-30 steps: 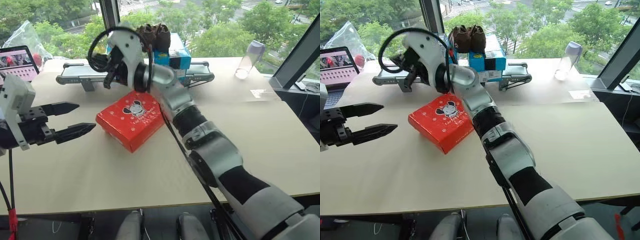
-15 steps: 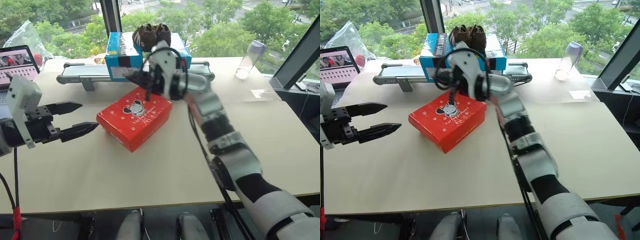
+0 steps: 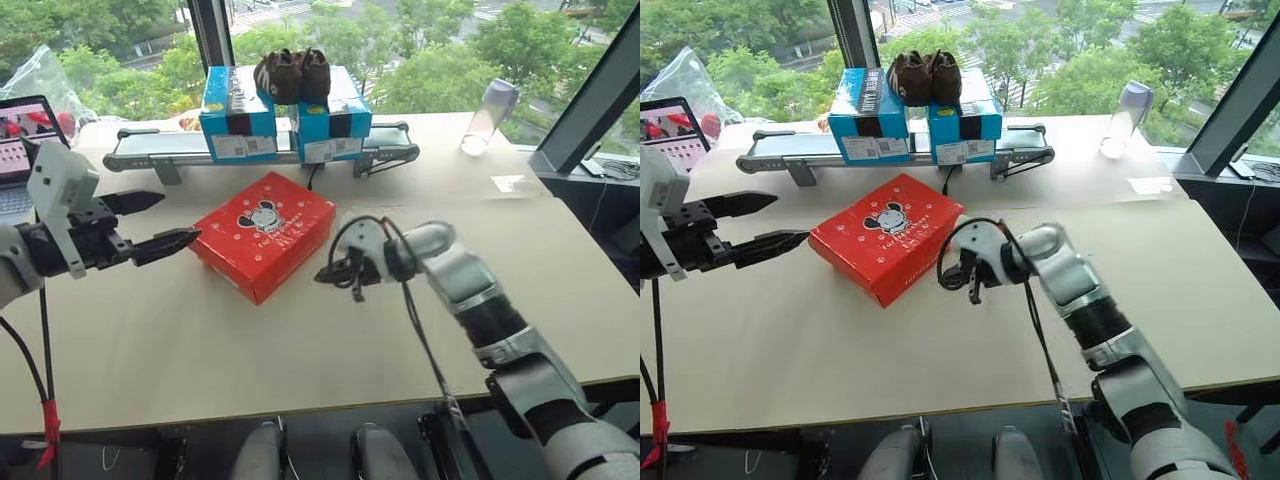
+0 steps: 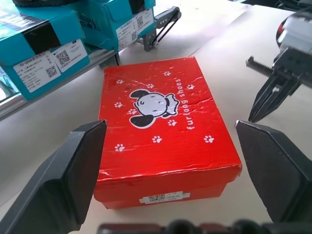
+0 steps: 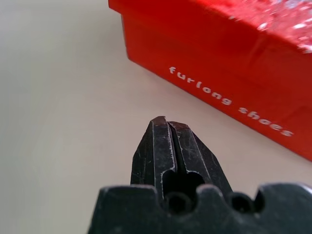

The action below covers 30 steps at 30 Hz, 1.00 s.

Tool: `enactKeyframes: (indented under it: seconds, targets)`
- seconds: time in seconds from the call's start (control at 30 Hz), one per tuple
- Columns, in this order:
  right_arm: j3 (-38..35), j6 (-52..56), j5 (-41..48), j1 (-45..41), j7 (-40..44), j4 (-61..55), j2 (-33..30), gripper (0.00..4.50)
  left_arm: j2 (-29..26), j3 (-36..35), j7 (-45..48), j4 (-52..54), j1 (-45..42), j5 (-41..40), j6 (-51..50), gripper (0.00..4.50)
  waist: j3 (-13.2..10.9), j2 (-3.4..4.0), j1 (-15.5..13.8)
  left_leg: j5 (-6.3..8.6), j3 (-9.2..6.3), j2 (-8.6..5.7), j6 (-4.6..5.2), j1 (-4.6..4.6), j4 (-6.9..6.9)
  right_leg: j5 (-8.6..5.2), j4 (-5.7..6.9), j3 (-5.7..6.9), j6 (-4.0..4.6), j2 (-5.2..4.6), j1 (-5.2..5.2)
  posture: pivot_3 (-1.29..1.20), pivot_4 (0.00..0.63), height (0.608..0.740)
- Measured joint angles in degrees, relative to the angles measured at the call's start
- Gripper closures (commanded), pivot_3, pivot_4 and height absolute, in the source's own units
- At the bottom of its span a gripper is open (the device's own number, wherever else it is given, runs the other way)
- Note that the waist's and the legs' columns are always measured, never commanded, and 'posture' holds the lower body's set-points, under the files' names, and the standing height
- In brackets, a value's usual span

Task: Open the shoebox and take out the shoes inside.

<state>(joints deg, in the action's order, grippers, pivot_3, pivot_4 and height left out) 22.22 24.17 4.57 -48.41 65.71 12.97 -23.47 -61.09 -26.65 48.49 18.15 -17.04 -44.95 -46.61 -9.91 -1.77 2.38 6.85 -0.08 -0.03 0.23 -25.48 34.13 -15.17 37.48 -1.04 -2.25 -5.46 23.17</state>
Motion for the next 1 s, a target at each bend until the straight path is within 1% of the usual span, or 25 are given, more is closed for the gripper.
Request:
enactKeyframes:
  seconds: [0.13, 0.23, 0.27, 0.37, 0.4, 0.47, 0.5, 0.6, 0.73, 0.83, 0.9, 0.93, 0.97, 1.0]
  targets:
    - [-1.4, 1.4, 1.3, -0.2, 0.2, -2.2, -0.9, 4.41, 0.8, 0.1, -0.8, -2.3, -0.7, 1.6, 1.1, 0.0, 0.0, -0.01, -0.7, 0.02, -0.01, 0.02, -0.02, -0.03, 0.06, 0.0, 0.0, 0.02, 0.0, 0.0, -0.01, 0.0, 0.15, 0.74]
    - [-4.3, 5.5, 4.1, 0.1, 0.8, -7.6, -3.7, 4.41, 2.3, 0.5, -2.8, -7.2, -2.1, 5.7, 5.9, 0.0, 0.0, -0.01, -1.3, 0.02, 0.0, 0.05, -0.03, -0.03, 0.07, 0.01, 0.02, 0.03, 0.01, 0.02, 0.0, 0.0, 0.15, 0.74]
    - [-5.9, 7.2, 5.2, 0.4, 0.6, -9.8, -5.2, 4.41, 2.8, 1.2, -4.0, -9.9, -2.9, 8.3, 8.1, 0.0, 0.0, -0.03, -1.5, 0.02, 0.01, 0.08, -0.03, -0.02, 0.08, 0.02, -0.02, 0.05, 0.04, 0.05, -0.03, 0.0, 0.15, 0.74]
    - [-8.4, 12.3, 5.8, 1.4, -1.9, -13.5, -7.7, 4.41, 5.6, 4.2, -7.8, -16.8, -6.0, 14.9, 14.4, 0.0, 0.1, -0.1, -2.0, 0.02, 0.03, 0.08, -0.03, -0.01, 0.14, 0.04, -0.04, 0.08, 0.06, 0.04, -0.06, 0.0, 0.15, 0.74]
    - [-9.2, 14.5, 5.6, 2.6, -3.8, -15.0, -9.1, 4.41, 7.4, 6.9, -7.7, -19.7, -7.4, 17.7, 17.9, 0.0, 0.1, -0.1, -2.2, 0.02, 0.03, 0.05, -0.03, -0.03, 0.15, 0.05, -0.04, 0.08, 0.06, 0.0, -0.07, 0.0, 0.15, 0.74]
    - [-10.0, 17.0, 5.6, 4.7, -5.7, -16.7, -10.5, 4.41, 9.8, 10.3, -7.0, -23.2, -8.7, 20.0, 21.5, 0.0, 0.1, -0.12, -2.6, 0.03, 0.06, 0.05, -0.04, -0.09, 0.17, 0.07, -0.1, 0.09, 0.05, -0.02, -0.05, 0.0, 0.15, 0.74]
    - [-10.9, 18.9, 5.9, 6.6, -6.6, -18.5, -11.2, 4.41, 11.3, 12.1, -6.3, -27.1, -10.3, 21.4, 24.0, 0.0, 0.1, -0.13, -2.8, 0.02, 0.06, 0.08, -0.04, -0.17, 0.19, 0.08, -0.11, 0.11, 0.07, 0.02, 0.01, 0.0, 0.15, 0.74]
    - [-12.9, 22.4, 8.0, 10.3, -8.1, -22.9, -12.7, 4.41, 11.7, 13.4, -4.1, -35.9, -14.1, 23.3, 27.9, 0.0, 0.1, -0.14, -2.5, 0.04, 0.03, 0.12, -0.04, -0.5, 0.33, 0.15, -0.15, 0.15, 0.12, 0.18, 0.23, 0.0, 0.15, 0.74]
    - [-16.3, 25.4, 9.3, 13.0, -11.0, -26.1, -14.2, 4.41, 9.3, 13.2, 1.0, -42.7, -18.5, 23.9, 31.6, 0.0, 0.1, -0.14, -1.7, 0.13, 0.03, 0.11, -0.01, -0.59, 0.55, 0.16, -0.12, 0.15, 0.07, 0.16, 0.21, 0.0, 0.15, 0.74]
    - [-17.2, 26.5, 10.2, 13.7, -13.2, -27.3, -14.3, 4.41, 8.8, 13.3, 1.9, -49.4, -22.4, 25.8, 34.5, 0.0, 0.1, -0.14, -1.5, 0.12, 0.02, 0.14, 0.0, -0.57, 0.65, 0.19, -0.11, 0.19, 0.03, 0.19, 0.15, 0.0, 0.15, 0.74]
    - [-17.4, 26.7, 10.3, 14.1, -14.7, -27.7, -14.2, 4.5, 8.8, 13.5, 2.7, -53.0, -23.8, 26.9, 35.7, 0.52, 0.1, -0.14, -1.5, 0.12, 0.02, 0.14, 0.0, -0.56, 0.7, 0.19, -0.09, 0.2, 0.01, 0.19, 0.13, 0.0, 0.15, 0.74]
    - [-17.5, 26.9, 10.3, 14.2, -15.3, -27.8, -14.2, 4.5, 8.8, 13.7, 3.3, -53.9, -24.1, 26.9, 35.9, 0.63, 0.1, -0.14, -1.6, 0.12, 0.02, 0.14, 0.0, -0.57, 0.72, 0.2, -0.09, 0.2, 0.0, 0.19, 0.12, 0.0, 0.15, 0.74]
    - [-17.5, 27.2, 10.4, 14.4, -16.0, -28.2, -14.2, 4.5, 8.9, 13.8, 4.5, -54.6, -24.2, 26.9, 36.0, 1.09, 0.1, -0.14, -1.6, 0.12, 0.02, 0.13, 0.0, -0.58, 0.72, 0.2, -0.09, 0.2, 0.0, 0.19, 0.12, 0.0, 0.15, 0.74]
    - [-17.5, 27.4, 10.4, 14.6, -16.3, -28.3, -14.1, 4.5, 9.0, 14.0, 5.3, -55.1, -24.3, 26.9, 36.0, 1.4, 0.1, -0.14, -1.6, 0.12, 0.02, 0.13, 0.0, -0.58, 0.72, 0.2, -0.09, 0.2, -0.01, 0.19, 0.12, 0.0, 0.15, 0.74]
